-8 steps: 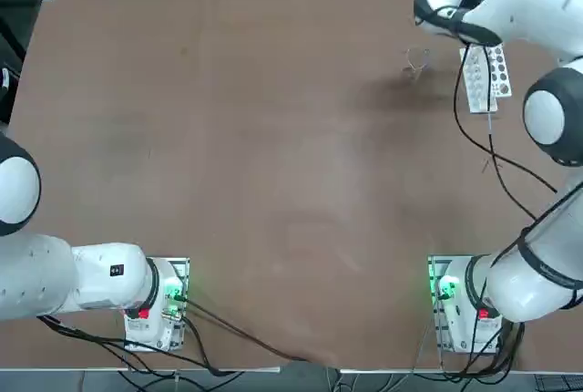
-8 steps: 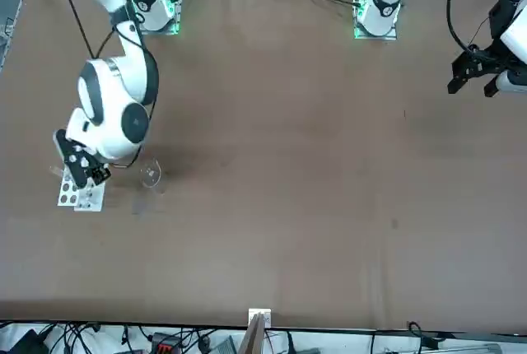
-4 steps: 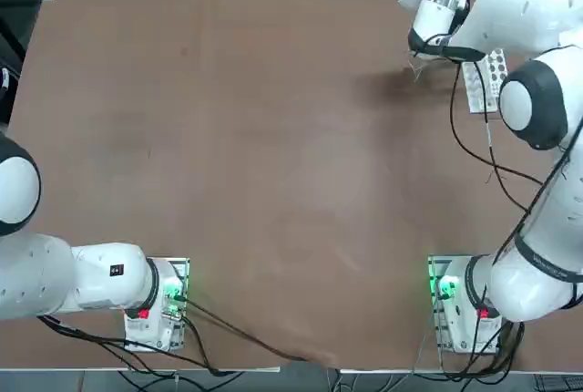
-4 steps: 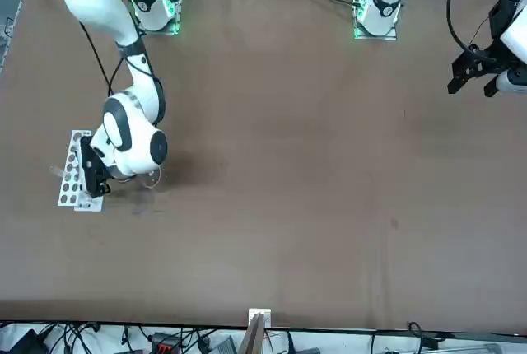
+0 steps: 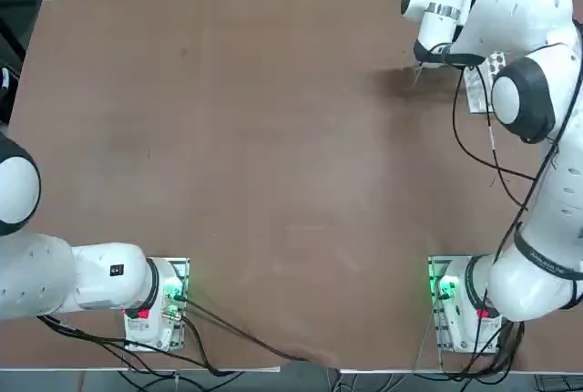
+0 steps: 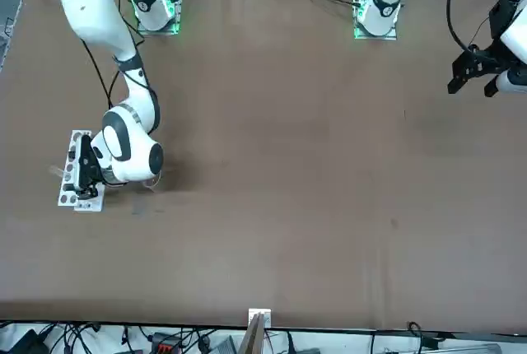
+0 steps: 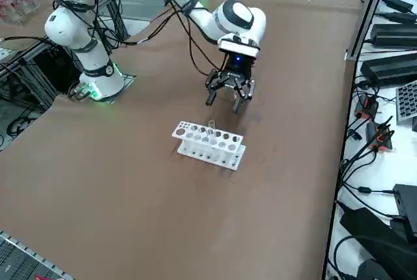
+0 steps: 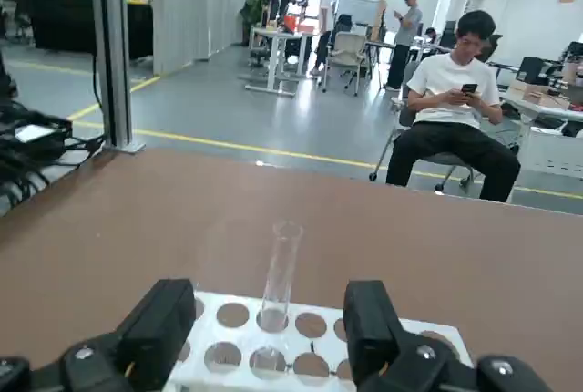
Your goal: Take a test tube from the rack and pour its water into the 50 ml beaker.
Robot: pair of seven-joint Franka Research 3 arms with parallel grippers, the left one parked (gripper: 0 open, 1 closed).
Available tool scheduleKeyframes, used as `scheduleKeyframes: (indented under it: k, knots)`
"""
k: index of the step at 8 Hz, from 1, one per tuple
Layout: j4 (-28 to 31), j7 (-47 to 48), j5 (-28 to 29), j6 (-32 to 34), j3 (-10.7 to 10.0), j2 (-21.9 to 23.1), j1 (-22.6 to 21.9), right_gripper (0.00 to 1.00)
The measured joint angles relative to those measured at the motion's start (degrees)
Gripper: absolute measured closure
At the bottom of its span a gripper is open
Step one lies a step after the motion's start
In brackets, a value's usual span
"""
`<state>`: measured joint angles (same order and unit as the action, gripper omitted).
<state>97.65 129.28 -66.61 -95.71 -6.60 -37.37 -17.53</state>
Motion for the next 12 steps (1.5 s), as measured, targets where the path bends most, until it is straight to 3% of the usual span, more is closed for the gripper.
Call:
scheduleKeyframes:
  k: [5,12]
  knots:
    - [-0.11,9.22,-4.15,0.48,-1.33,-3.15,0.07,0.05]
    - [-0.17,12.75,-7.11,0.52,-1.93,-6.28,1.60,0.13]
